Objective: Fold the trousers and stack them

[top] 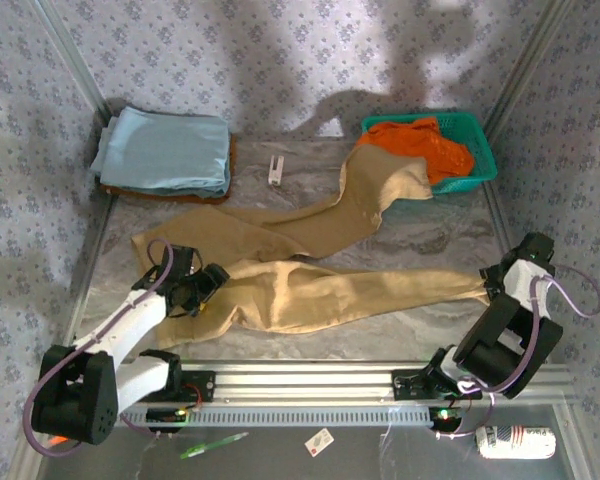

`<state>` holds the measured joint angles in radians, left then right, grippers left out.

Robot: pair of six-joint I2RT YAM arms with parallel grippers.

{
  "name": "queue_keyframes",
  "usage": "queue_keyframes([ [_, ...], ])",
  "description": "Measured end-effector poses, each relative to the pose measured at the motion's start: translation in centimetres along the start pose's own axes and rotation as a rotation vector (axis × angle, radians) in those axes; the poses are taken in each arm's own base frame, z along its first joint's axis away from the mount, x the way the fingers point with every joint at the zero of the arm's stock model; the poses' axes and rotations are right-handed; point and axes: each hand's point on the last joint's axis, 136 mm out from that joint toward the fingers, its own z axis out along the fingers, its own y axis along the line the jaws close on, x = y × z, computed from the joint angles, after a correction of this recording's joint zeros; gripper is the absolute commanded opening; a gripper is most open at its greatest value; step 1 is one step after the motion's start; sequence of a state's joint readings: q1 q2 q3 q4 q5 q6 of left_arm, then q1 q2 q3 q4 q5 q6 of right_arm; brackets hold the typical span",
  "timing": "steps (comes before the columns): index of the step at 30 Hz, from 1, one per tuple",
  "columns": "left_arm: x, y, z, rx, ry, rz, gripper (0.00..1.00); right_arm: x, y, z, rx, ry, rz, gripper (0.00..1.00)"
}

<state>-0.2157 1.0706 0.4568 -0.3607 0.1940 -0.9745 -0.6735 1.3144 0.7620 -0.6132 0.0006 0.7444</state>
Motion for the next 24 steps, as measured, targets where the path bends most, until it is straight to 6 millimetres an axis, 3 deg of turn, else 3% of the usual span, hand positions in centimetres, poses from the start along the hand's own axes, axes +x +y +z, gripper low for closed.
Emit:
queue_keyframes([
  [5, -0.8, -1.5, -1.0, 0.017, -0.013, 0.039, 0.82, -0.1, 0.4, 1.4, -0.009, 0.026, 0.024, 0.3],
  [9, -1.2, -2.2, -1.4, 0.03, -0.023, 0.057, 0.82, -0.3, 1.4, 2.0, -0.037, 0.05, 0.021, 0.31],
  [12, -1.2, -1.7, -1.4, 0.015, -0.016, 0.057, 0.82, -0.6, 2.1, 2.2, -0.055, 0.053, 0.01, 0.2],
  [15, -1.3, -1.5, -1.4, 0.008, -0.017, 0.056, 0.82, -0.5, 2.3, 2.6, -0.064, 0.066, 0.008, 0.23],
  [19, -1.4, -1.1, -1.6, -0.003, -0.017, 0.057, 0.81, -0.4, 2.5, 2.6, -0.077, 0.074, -0.005, 0.01],
  [22, -1.6, -1.1, -1.9, 0.003, -0.028, 0.062, 0.8, -0.1, 3.2, 2.2, -0.098, 0.074, -0.023, 0.0],
  [24, -1.8, -1.3, -2.2, 0.012, -0.038, 0.065, 0.8, 0.2, 4.7, 1.2, -0.129, 0.059, -0.066, 0.0],
])
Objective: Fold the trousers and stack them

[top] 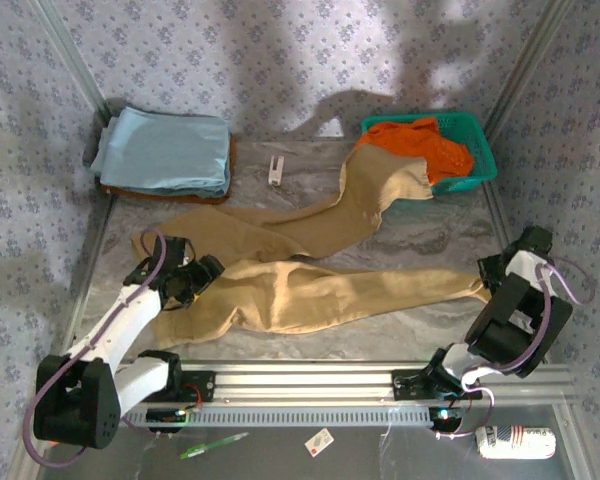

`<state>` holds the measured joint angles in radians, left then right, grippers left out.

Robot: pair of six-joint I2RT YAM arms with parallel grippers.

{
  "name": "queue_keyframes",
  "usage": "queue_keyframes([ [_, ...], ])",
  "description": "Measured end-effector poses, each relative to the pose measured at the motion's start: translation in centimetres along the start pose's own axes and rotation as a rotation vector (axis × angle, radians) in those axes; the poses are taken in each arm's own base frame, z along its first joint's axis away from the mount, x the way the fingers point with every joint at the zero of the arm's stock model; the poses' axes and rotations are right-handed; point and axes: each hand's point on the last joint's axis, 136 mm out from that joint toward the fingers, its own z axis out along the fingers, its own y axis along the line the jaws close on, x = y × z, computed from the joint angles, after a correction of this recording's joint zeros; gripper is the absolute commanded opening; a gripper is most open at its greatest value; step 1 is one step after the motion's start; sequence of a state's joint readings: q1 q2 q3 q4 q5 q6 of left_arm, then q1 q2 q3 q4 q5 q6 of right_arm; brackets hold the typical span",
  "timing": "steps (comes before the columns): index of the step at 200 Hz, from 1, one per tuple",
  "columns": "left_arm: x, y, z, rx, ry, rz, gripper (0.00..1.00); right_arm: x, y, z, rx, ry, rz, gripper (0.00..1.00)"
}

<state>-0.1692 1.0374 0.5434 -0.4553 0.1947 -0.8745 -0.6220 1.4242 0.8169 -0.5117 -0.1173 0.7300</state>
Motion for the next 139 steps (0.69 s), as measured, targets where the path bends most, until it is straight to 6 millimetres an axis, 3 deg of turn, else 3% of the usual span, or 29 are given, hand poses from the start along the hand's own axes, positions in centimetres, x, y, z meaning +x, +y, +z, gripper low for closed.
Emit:
queue_keyframes([
  [16, -0.2, -0.2, -0.3, 0.007, -0.008, 0.002, 0.8, 0.1, 3.4, -1.6, -0.05, -0.018, -0.062, 0.0],
  [27, -0.5, -0.3, -0.5, 0.009, -0.011, 0.003, 0.79, -0.5, 7.6, -3.5, -0.1, -0.033, -0.117, 0.0],
  [30, -0.5, -0.4, -0.6, 0.01, -0.012, 0.003, 0.79, -0.6, 8.0, -3.7, -0.108, -0.035, -0.122, 0.0],
  [38, -0.8, -0.6, -0.8, 0.018, -0.018, 0.005, 0.79, -1.4, 12.8, -6.0, -0.186, -0.062, -0.175, 0.0],
  [57, -1.1, -1.2, -1.2, 0.039, -0.029, 0.01, 0.79, -2.3, 20.3, -10.8, -0.358, -0.134, -0.255, 0.0],
  [65, -1.2, -1.3, -1.4, 0.048, -0.033, 0.011, 0.79, -1.9, 22.2, -12.9, -0.412, -0.155, -0.289, 0.0],
  [76, -1.2, -1.5, -1.7, 0.058, -0.038, 0.015, 0.79, -1.4, 23.2, -15.3, -0.465, -0.182, -0.319, 0.0],
  [91, -1.3, -1.8, -2.1, 0.076, -0.052, 0.023, 0.79, -0.3, 22.2, -18.0, -0.504, -0.211, -0.336, 0.0],
  [107, -1.4, -2.0, -2.6, 0.097, -0.069, 0.027, 0.79, -0.7, 18.0, -19.5, -0.499, -0.26, -0.285, 0.0],
  [126, -0.9, -1.4, -2.5, 0.102, -0.063, 0.024, 0.79, -2.1, 10.6, -16.9, -0.373, -0.294, -0.152, 0.0],
  [139, -0.3, -0.8, -2.1, 0.095, -0.045, 0.02, 0.79, -2.6, 5.0, -13.5, -0.246, -0.277, -0.045, 0.0],
])
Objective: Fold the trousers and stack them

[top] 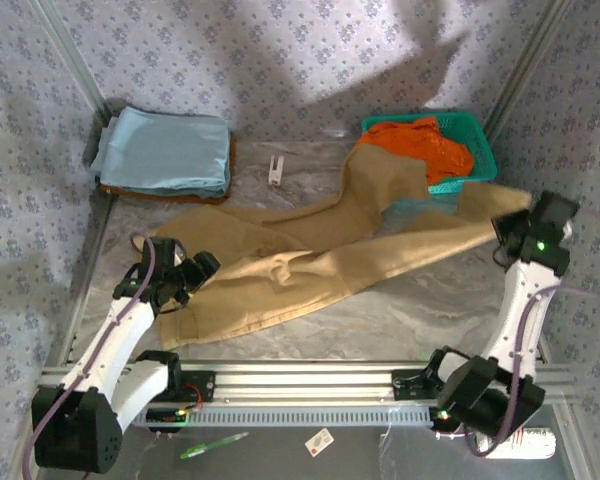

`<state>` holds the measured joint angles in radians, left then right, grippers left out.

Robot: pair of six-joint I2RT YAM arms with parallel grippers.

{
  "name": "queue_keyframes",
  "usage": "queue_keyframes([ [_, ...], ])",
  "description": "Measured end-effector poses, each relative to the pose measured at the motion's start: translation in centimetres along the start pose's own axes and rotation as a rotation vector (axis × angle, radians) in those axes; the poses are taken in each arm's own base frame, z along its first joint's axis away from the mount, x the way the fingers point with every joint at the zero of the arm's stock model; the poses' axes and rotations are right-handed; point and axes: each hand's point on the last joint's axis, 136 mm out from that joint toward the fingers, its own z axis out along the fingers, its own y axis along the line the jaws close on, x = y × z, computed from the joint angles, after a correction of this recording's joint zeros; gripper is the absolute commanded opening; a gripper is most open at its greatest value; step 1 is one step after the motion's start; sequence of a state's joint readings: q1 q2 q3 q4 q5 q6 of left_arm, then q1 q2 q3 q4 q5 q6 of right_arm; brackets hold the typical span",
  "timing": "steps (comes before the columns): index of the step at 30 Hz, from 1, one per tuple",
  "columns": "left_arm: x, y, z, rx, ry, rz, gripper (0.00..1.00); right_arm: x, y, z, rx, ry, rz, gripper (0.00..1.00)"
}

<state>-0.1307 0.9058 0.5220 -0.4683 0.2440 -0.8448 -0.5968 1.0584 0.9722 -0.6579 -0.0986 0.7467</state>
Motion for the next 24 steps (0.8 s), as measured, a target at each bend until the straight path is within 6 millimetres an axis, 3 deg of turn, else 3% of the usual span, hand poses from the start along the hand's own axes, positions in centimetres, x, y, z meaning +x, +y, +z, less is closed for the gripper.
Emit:
queue_keyframes([
  [1, 0.3, 0.3, 0.2, -0.004, 0.01, -0.002, 0.79, 0.6, -2.6, 1.0, 0.059, 0.012, 0.036, 0.0],
  [2, 0.6, 0.5, 0.3, -0.007, 0.02, -0.003, 0.79, 1.7, -5.5, 2.4, 0.133, 0.043, 0.07, 0.09],
  [3, 0.8, 0.7, 0.4, -0.008, 0.028, -0.003, 0.79, 2.6, -7.5, 3.2, 0.182, 0.071, 0.094, 0.3],
  [5, 1.3, 0.9, 0.6, -0.007, 0.046, -0.003, 0.79, 5.0, -11.4, 4.5, 0.28, 0.151, 0.14, 0.51],
  [8, 1.6, 0.8, 0.6, 0.001, 0.059, -0.003, 0.79, 5.7, -12.9, 4.5, 0.328, 0.183, 0.152, 0.61],
  [12, 2.4, 0.2, 0.6, 0.019, 0.089, 0.024, 0.75, 4.8, -11.3, 3.3, 0.276, 0.136, 0.107, 0.62],
  [16, 6.8, -3.2, 0.4, 0.068, 0.179, 0.218, 0.7, 4.5, -6.0, 1.7, 0.137, 0.099, -0.02, 0.61],
  [19, 10.0, -5.0, 0.5, 0.066, 0.221, 0.358, 0.68, 6.5, -3.4, 1.8, 0.074, 0.143, -0.107, 0.61],
  [21, 12.6, -6.1, 0.8, 0.056, 0.268, 0.46, 0.68, 9.4, -1.5, 2.4, 0.035, 0.219, -0.195, 0.61],
  [24, 15.0, -6.1, 3.0, -0.031, 0.303, 0.548, 0.64, 12.3, -0.6, 3.6, 0.033, 0.301, -0.262, 0.61],
])
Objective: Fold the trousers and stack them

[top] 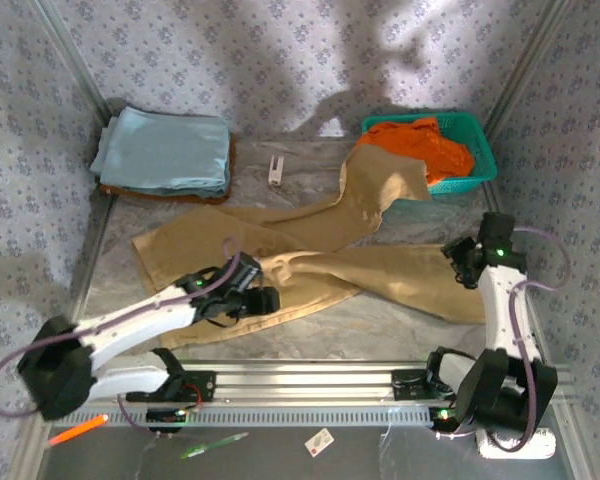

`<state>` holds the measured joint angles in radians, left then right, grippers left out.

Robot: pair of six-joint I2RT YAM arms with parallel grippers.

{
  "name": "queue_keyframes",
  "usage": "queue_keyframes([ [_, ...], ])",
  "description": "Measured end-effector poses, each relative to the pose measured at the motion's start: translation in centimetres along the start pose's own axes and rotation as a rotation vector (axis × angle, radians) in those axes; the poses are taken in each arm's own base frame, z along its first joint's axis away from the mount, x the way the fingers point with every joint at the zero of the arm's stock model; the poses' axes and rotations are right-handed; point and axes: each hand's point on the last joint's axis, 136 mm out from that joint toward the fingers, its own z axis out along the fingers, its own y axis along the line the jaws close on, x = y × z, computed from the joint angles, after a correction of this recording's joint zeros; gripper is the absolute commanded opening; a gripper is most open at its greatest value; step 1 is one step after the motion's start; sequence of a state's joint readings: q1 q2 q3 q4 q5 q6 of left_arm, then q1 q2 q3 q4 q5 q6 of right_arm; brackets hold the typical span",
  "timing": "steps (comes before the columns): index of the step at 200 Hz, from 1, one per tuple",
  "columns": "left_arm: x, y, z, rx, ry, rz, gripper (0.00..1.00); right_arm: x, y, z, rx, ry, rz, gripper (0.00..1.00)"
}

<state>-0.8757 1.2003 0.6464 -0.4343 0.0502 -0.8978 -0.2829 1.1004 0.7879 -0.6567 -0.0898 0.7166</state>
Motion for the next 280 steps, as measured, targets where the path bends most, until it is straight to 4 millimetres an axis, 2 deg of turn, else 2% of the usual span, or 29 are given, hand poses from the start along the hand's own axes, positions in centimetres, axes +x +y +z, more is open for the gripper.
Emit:
queue_keyframes([
  [19, 1.0, 0.2, 2.5, -0.073, 0.035, 0.02, 0.54, 1.1, -0.5, 1.7, 0.033, 0.052, -0.006, 0.61],
  [32, 1.7, 0.9, 3.7, -0.119, 0.055, 0.018, 0.44, 1.4, -0.9, 2.2, 0.047, 0.069, -0.004, 0.61],
  [46, 1.7, 1.4, 4.0, -0.14, 0.043, 0.004, 0.37, 1.4, -1.1, 2.3, 0.05, 0.07, 0.001, 0.61],
  [63, 1.4, 2.1, 4.0, -0.134, 0.01, -0.023, 0.33, 0.8, -1.3, 2.3, 0.044, 0.057, 0.018, 0.61],
  [80, 1.2, 2.8, 3.8, -0.099, -0.015, -0.074, 0.31, 0.1, -1.9, 2.3, 0.041, 0.05, 0.043, 0.61],
  [121, -0.1, 6.7, 2.5, -0.063, -0.048, -0.252, 0.28, -1.4, -3.0, 2.4, 0.03, 0.054, 0.116, 0.61],
  [142, -0.6, 9.3, 1.4, -0.09, -0.054, -0.334, 0.27, -2.2, -2.5, 2.3, 0.011, 0.05, 0.115, 0.61],
  [168, -0.3, 11.9, 0.3, -0.123, -0.033, -0.415, 0.26, -3.1, -1.8, 1.9, -0.022, 0.037, 0.114, 0.61],
  [192, 0.1, 12.9, -0.2, -0.13, -0.001, -0.445, 0.25, -3.0, -1.4, 1.8, -0.04, 0.043, 0.112, 0.61],
  [208, 0.4, 12.8, -0.4, -0.135, 0.021, -0.438, 0.28, -2.5, -0.5, 2.1, -0.055, 0.057, 0.082, 0.6],
  [239, 0.2, 12.1, -1.6, -0.152, 0.059, -0.42, 0.47, 0.4, 1.7, 4.1, -0.062, 0.151, -0.018, 0.52],
  [257, -1.9, 10.4, -3.1, -0.124, 0.024, -0.392, 0.61, 2.6, 2.8, 5.8, -0.05, 0.22, -0.072, 0.42],
  [280, -5.7, 7.9, -4.9, -0.062, -0.063, -0.351, 0.63, 5.7, 4.5, 7.3, -0.045, 0.287, -0.162, 0.39],
])
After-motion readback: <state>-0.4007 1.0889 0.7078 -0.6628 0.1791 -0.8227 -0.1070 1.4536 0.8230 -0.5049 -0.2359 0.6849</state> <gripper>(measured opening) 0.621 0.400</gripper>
